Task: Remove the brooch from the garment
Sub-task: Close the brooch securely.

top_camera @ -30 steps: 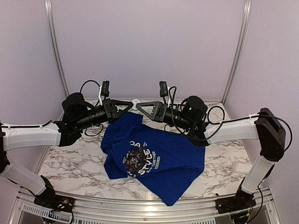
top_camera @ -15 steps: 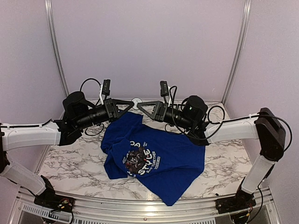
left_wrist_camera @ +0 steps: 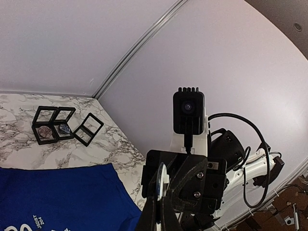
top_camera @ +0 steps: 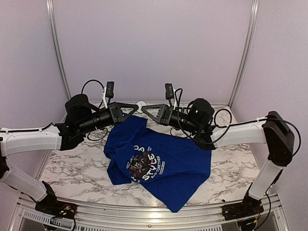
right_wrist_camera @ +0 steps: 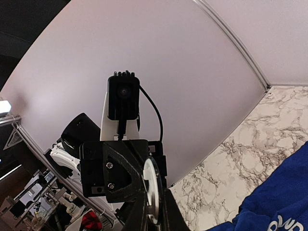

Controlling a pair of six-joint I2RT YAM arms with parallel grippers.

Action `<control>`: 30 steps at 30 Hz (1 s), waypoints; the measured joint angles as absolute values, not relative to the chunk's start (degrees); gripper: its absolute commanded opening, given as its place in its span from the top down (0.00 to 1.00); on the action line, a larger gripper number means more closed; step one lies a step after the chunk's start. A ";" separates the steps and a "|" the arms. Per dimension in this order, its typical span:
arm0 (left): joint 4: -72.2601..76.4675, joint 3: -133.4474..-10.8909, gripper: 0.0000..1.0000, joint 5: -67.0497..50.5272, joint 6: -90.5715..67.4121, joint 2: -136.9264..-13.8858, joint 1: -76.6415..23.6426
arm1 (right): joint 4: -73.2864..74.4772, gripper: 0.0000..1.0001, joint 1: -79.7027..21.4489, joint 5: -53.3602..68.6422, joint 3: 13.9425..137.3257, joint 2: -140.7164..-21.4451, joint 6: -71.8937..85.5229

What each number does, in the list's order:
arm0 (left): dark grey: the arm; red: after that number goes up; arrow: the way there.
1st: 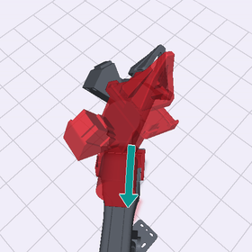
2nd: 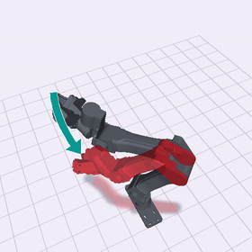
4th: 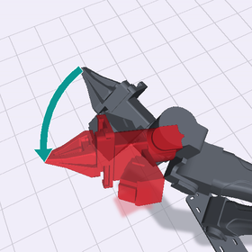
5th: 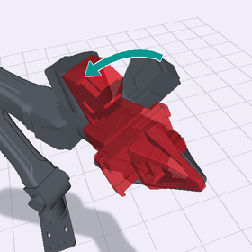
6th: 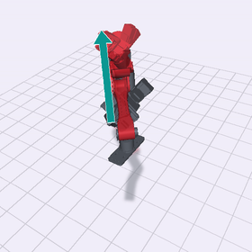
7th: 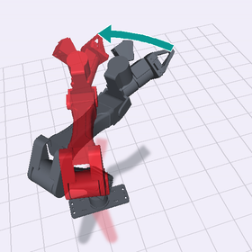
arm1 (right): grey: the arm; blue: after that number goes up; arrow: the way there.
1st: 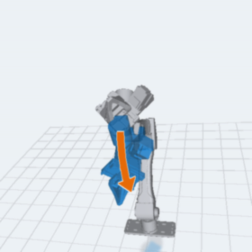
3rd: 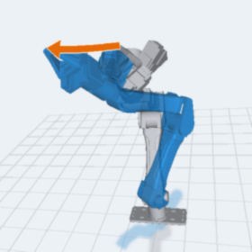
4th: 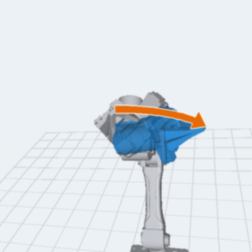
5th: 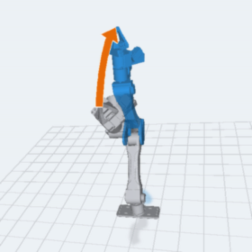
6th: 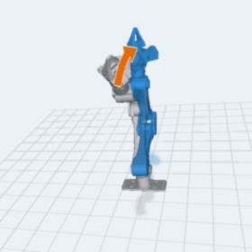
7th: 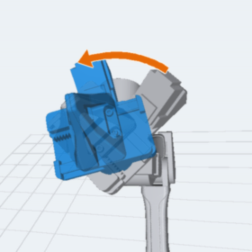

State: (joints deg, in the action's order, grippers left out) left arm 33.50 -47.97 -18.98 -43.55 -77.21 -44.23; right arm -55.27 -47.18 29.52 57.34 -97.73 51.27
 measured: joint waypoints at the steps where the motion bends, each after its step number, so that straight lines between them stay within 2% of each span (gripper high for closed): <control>1: 33.41 -48.01 1.00 -18.87 -43.33 -77.19 -44.31 | -55.27 0.92 -47.16 29.52 57.34 -97.73 51.27; 22: 32.03 -48.82 1.00 -16.91 -40.86 -77.14 -44.97 | -55.22 0.88 -46.92 30.41 58.13 -98.39 51.18; 30: 30.96 -49.04 1.00 -16.47 -40.34 -77.10 -45.15 | -54.48 0.92 -46.92 30.46 58.28 -98.56 51.00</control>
